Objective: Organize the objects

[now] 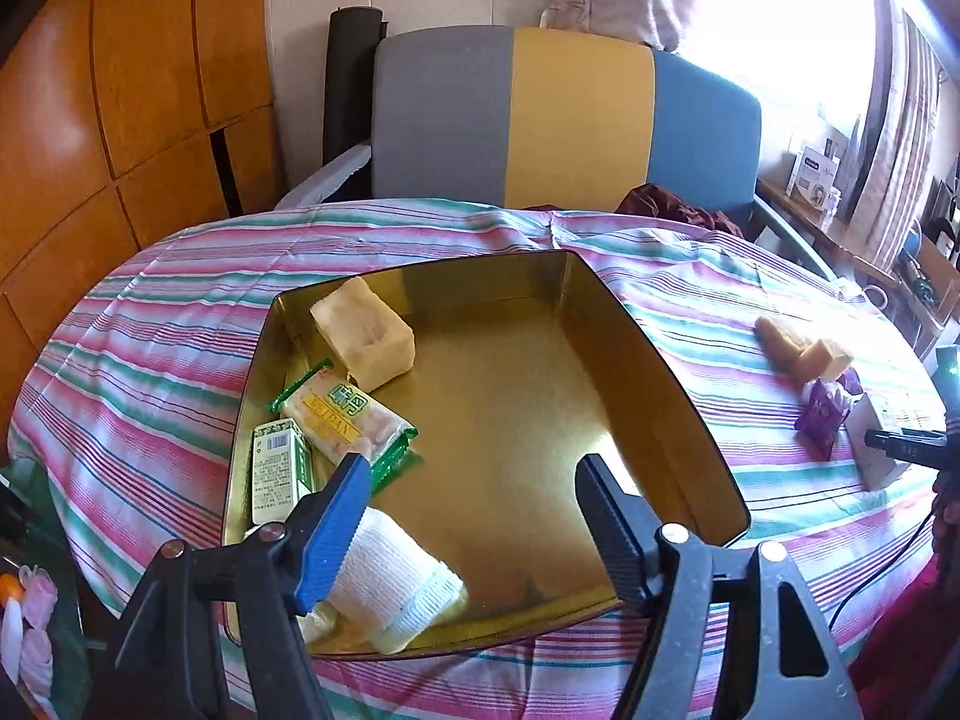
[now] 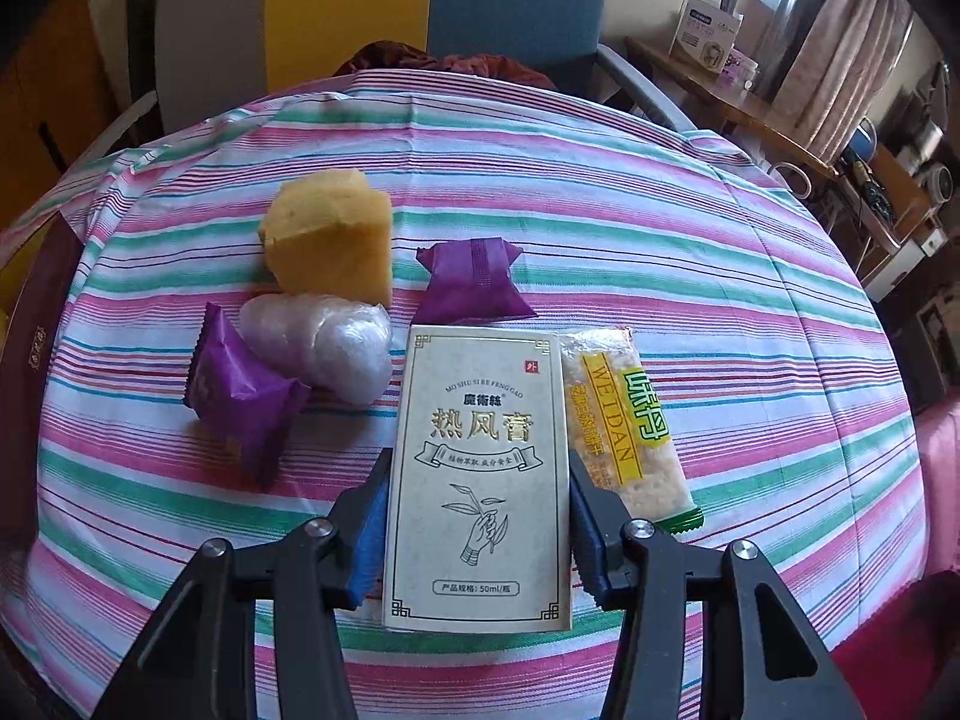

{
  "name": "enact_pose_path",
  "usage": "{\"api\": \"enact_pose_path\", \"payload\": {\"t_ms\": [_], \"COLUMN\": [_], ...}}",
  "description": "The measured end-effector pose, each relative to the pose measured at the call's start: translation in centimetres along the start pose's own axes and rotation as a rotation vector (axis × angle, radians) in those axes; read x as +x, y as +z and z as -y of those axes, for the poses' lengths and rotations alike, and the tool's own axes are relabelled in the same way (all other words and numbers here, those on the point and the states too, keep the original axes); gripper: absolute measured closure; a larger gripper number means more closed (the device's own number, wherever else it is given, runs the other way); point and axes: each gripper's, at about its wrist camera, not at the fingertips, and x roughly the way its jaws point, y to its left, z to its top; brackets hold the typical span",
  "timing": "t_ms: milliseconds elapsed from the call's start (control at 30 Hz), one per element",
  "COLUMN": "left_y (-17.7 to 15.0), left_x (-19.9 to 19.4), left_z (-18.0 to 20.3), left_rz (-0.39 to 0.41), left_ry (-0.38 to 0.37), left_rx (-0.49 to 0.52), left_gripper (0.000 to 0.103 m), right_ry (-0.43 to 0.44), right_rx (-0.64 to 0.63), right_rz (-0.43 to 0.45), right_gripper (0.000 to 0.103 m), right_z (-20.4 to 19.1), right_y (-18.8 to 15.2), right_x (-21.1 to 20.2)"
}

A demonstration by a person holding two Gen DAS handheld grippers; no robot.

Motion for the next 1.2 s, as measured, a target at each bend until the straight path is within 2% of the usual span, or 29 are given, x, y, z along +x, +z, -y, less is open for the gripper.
{"api": "enact_pose_path", "payload": {"t_ms": [167,567,767,933,1067,1200], "left_y": [-0.2,-0.3,-0.7,-1.0,-1.3,-2.0], "left_x": [-0.1,-0.6,-0.8,-1.1,-1.4,-1.3], "left_z": [0.0,-1.3,-2.9,-4.7,-6.5,-8.5], "left_rz": [-0.007,0.002,0.006,0.011,0.011,-0.002], "left_ry": [-0.003,-0.002,0.003,0.006,0.025,0.049], "left_rx": [-0.01,-0.025,-0.054,-0.095,-0.132,-0.181], "left_gripper": [0.031,0.036,0.039,0.039,0.039,0.039], "right_ry": [-0.002,0.044,0.087,0.198,0.328,0.453], "right_rx": [0.022,0.2,0.211,0.112,-0.04,-0.191], "right_rz": [0.015,0.09,0.135,0.179,0.185,0.15], "right_gripper": [0.051,0.052,0.052,0.052,0.052,0.051], "right_z": [0.6,3.6,2.5,-3.1,-11.7,-21.5], "right_y": [0.1,0.5,1.5,3.6,5.1,5.9], "right_x": [-0.3,-2.7,-5.7,-9.1,-11.1,-11.6]}}
